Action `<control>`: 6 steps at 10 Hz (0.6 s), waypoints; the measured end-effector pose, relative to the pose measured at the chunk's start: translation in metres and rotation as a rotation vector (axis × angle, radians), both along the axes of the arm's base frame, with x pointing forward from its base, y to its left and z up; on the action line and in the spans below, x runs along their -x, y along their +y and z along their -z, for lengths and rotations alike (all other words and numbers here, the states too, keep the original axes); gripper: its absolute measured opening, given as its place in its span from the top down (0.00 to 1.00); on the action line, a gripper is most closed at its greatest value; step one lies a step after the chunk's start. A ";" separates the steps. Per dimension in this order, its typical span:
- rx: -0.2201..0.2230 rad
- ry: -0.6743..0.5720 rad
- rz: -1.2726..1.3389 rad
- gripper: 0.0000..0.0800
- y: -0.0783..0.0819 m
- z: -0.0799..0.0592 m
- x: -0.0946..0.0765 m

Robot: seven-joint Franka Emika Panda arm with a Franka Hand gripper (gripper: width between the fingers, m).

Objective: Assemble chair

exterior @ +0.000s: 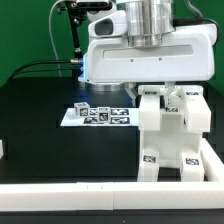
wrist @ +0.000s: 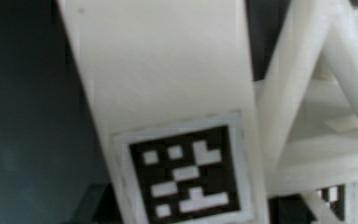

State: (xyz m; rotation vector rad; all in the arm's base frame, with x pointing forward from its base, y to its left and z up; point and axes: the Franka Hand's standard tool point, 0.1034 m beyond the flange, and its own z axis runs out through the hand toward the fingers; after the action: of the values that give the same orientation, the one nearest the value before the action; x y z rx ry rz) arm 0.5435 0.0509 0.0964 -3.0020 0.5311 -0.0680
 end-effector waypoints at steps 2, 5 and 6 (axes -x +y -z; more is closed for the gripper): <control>0.003 -0.005 -0.045 0.37 -0.002 0.001 -0.002; 0.005 -0.010 -0.060 0.20 -0.004 0.002 -0.003; 0.005 -0.010 -0.065 0.19 -0.005 0.000 -0.003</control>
Offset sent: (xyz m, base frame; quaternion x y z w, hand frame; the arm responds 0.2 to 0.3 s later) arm 0.0007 -0.0026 -0.0039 0.0063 0.0045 0.0027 1.0000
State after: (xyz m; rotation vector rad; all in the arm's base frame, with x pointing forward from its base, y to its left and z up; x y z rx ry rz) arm 0.5463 0.0459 0.0963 -3.0193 0.4328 -0.0798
